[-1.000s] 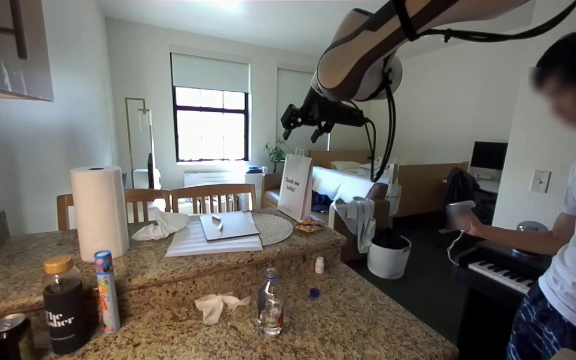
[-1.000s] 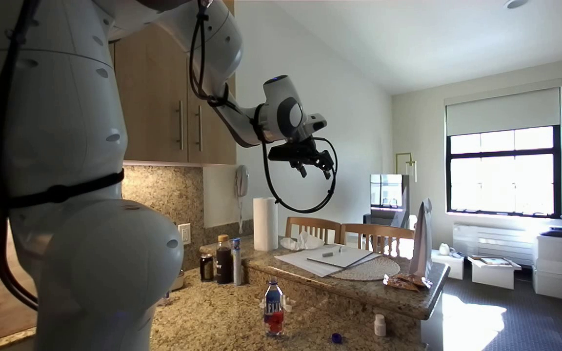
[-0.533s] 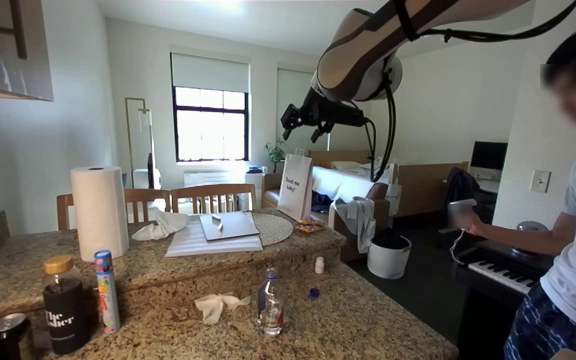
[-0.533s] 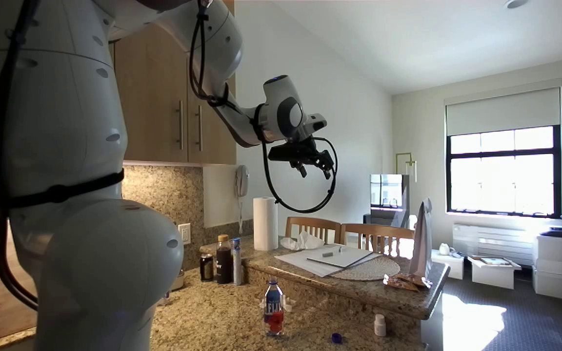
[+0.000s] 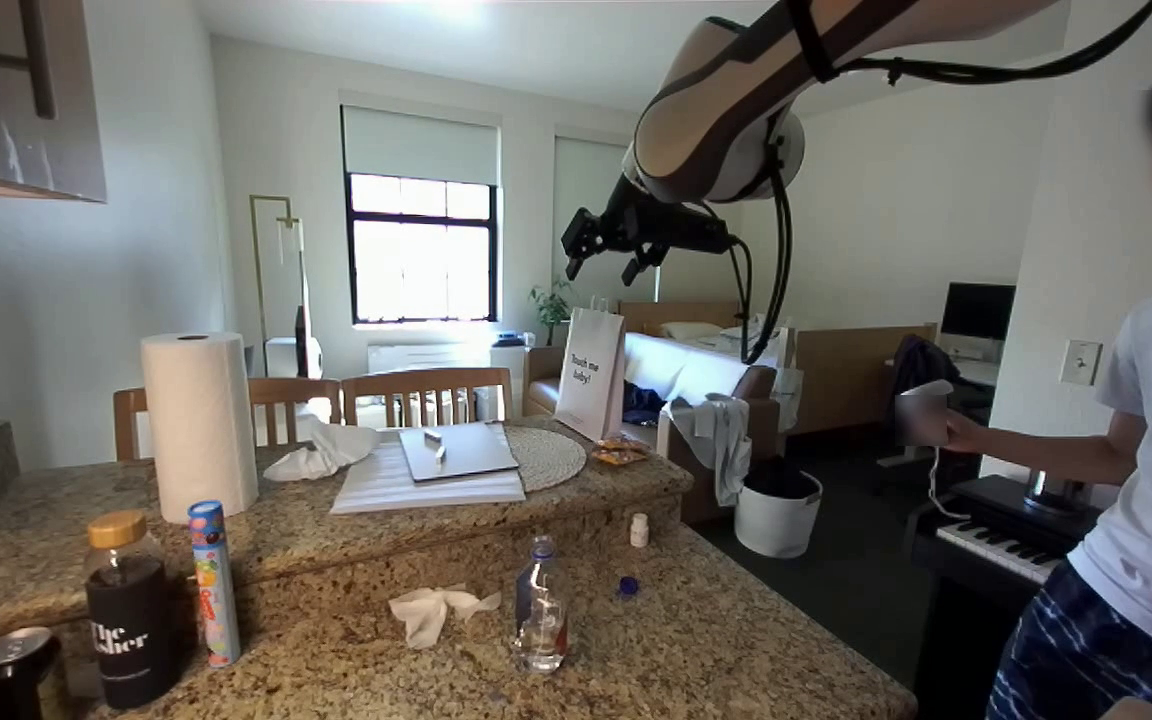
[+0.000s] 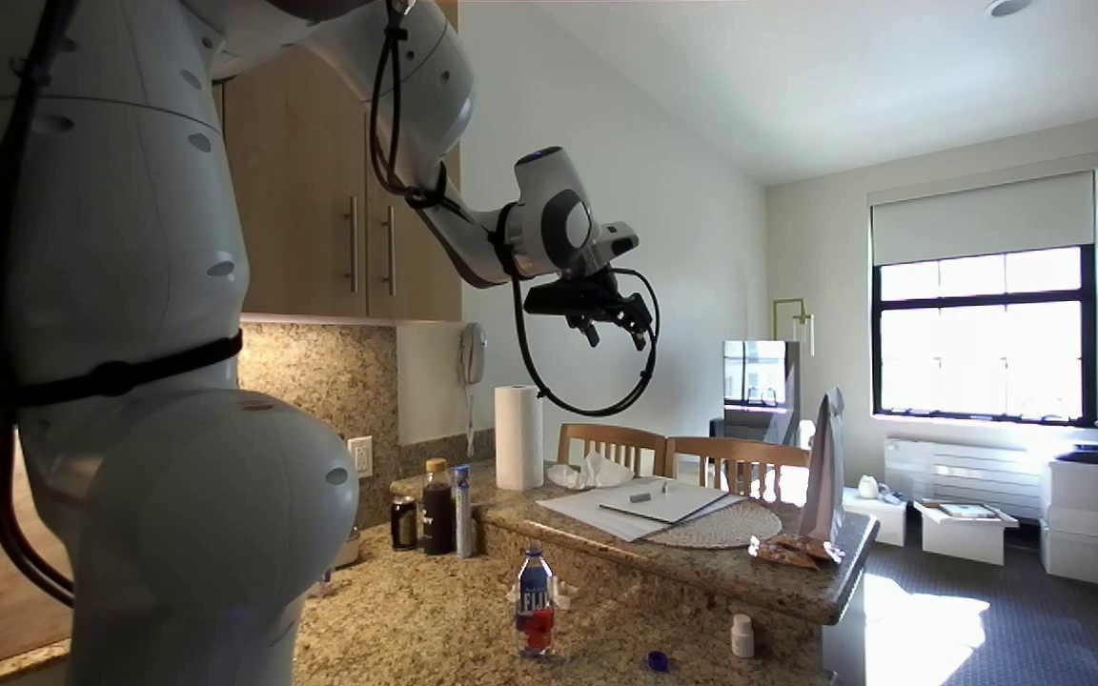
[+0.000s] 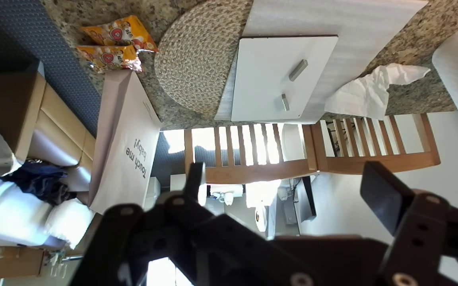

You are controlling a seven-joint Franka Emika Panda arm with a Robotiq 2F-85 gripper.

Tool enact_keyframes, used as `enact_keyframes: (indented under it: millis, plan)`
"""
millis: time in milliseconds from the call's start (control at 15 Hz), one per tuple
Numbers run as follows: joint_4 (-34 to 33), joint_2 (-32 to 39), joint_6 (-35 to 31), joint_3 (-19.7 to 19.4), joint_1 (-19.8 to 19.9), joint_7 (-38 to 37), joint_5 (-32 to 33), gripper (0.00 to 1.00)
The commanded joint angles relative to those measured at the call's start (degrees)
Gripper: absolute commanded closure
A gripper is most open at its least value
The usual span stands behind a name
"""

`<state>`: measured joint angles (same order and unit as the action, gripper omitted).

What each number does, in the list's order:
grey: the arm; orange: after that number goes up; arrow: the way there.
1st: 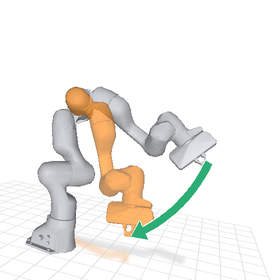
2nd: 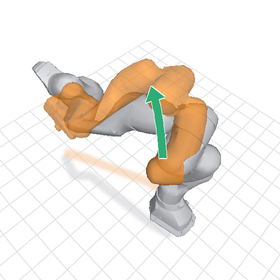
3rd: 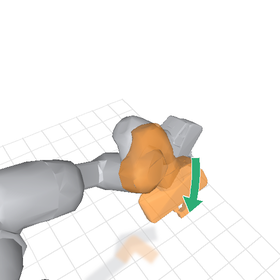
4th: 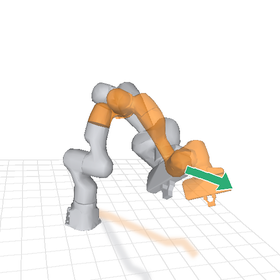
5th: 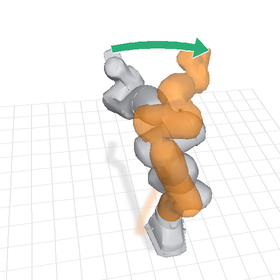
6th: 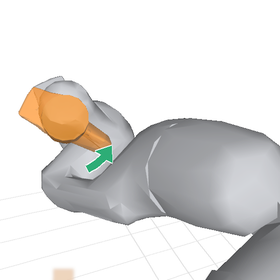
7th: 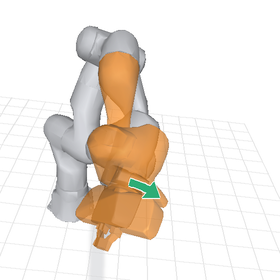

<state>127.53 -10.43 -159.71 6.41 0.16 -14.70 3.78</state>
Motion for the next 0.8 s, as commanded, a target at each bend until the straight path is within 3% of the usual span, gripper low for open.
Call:
enact_keyframes:
  millis: [0, 200, 267, 333, 533, 667, 733]
  plan:
    - [0.0, 0.0, 0.0, -0.3, -0.2, 0.2, -0.1, 0.0]
    - [5.0, -2.8, -3.7, 7.7, 0.9, -15.3, 11.2, 0.0]
    - [-1.8, 1.5, -2.9, 5.7, 1.3, -12.3, 10.7, 0.0]
    - [-4.7, 3.9, -5.0, 0.4, 0.5, -2.1, 5.1, 0.0]
    - [-9.6, 6.2, -8.0, -2.9, 0.0, 4.3, -0.3, 0.0]
    - [-14.3, 9.2, -9.5, -7.9, -1.5, 13.9, -3.5, 0.0]
    - [-17.2, 10.4, -6.6, -9.5, -2.4, 18.1, -5.2, 0.0]
